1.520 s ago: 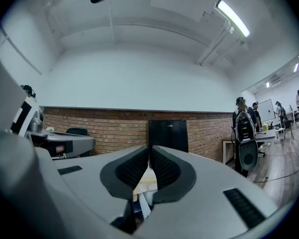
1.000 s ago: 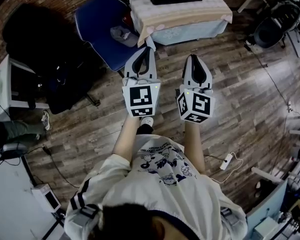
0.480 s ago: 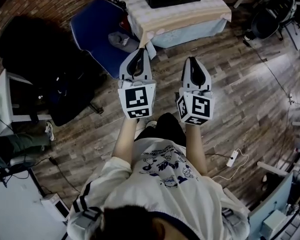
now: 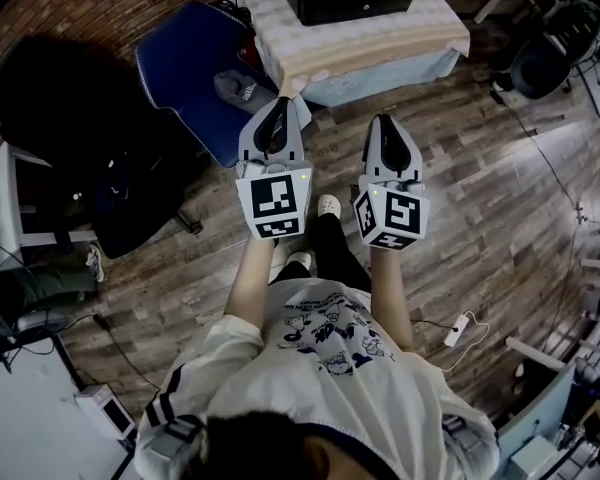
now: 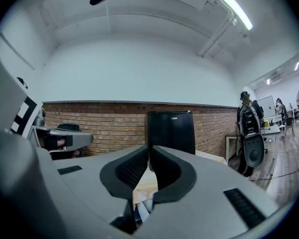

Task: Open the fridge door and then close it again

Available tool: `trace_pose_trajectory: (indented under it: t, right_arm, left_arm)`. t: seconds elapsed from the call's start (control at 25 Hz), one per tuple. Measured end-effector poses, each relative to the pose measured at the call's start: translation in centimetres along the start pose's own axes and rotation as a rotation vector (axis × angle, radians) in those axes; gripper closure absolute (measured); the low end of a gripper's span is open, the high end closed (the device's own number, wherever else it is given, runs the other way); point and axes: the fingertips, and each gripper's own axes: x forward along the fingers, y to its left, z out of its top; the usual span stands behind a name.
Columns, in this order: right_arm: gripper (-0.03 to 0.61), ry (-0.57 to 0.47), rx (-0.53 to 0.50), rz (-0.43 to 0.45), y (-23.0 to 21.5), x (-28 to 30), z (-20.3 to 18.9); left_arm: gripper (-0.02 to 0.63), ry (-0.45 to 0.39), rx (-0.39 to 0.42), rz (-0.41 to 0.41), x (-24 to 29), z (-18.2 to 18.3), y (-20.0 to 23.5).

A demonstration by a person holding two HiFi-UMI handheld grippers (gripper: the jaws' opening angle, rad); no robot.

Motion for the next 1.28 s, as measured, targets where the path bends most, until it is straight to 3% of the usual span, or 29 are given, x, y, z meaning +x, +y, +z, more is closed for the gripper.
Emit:
trace_pose_trajectory:
  t: [0.76,1.28]
  right_arm:
    - [0.531,-0.011,-0.022,0.160,-7.6,19.4,3.3]
    - [0.531,0.044,0.016,0.232,-8.1,26.4,0.8]
  left_arm:
    - [0.594,0.019,-0.032,0.149,18.6,1.9,0.6]
    - [0.594,0.081,-0.052,0.207,24.2,0.0,2.6]
